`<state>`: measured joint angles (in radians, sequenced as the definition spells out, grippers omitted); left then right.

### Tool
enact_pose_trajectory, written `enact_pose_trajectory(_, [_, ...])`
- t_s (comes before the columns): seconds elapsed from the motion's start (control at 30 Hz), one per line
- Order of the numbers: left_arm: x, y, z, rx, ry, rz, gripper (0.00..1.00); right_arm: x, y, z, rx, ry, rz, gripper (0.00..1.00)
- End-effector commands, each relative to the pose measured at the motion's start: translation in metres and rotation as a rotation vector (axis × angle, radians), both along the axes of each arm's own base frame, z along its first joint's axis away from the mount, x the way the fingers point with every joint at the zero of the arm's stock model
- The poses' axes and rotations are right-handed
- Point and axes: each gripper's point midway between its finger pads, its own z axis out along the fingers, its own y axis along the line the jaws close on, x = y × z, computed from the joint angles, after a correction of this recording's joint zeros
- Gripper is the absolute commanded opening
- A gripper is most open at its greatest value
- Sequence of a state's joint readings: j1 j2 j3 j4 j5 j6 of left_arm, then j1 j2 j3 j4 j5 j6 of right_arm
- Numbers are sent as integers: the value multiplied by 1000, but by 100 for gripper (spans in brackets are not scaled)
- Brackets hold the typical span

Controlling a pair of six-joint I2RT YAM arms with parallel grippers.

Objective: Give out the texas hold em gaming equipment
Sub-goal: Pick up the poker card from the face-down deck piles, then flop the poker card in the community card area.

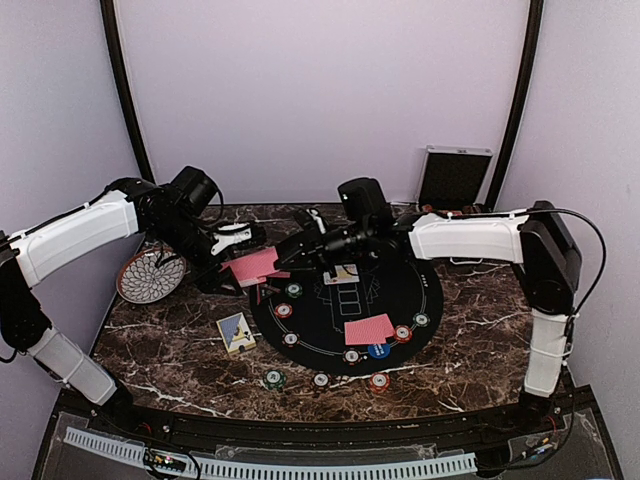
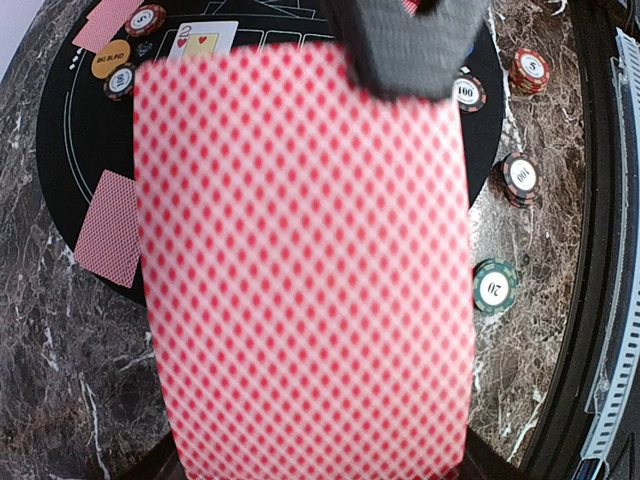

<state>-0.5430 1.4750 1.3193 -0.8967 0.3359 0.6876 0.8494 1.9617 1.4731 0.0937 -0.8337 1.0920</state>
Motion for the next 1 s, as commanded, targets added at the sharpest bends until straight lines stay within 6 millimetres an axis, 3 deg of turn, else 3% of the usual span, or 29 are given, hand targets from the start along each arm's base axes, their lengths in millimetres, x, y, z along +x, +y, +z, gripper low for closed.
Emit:
enact_pose_trajectory(0.0, [-2, 5, 3, 12, -20, 1, 0, 18, -40, 16, -50, -86, -62, 0])
enact_pose_trajectory(0.17, [-3, 9, -4, 31, -12, 6, 0, 43, -93, -1, -286, -198, -153, 0])
enact_pose_trajectory(0.3, [-4, 10, -6, 37, -12, 9, 0, 59, -143, -23, -594, -315, -193, 0])
enact_pose_trajectory(0.57, [-4, 10, -8, 38, -5, 8, 0, 112, -226, -34, -1184, -585, -356, 0])
enact_pose_trajectory(0.73, [-5, 10, -8, 38, -4, 7, 0, 130, -243, -32, -1498, -762, -402, 0])
enact_pose_trajectory(0.83, [-5, 10, -7, 36, -6, 7, 0, 132, -233, -45, -1634, -828, -356, 0])
enact_pose_trajectory(0.97, [-6, 10, -6, 33, -5, 7, 0, 133, -209, -70, -1694, -874, -287, 0])
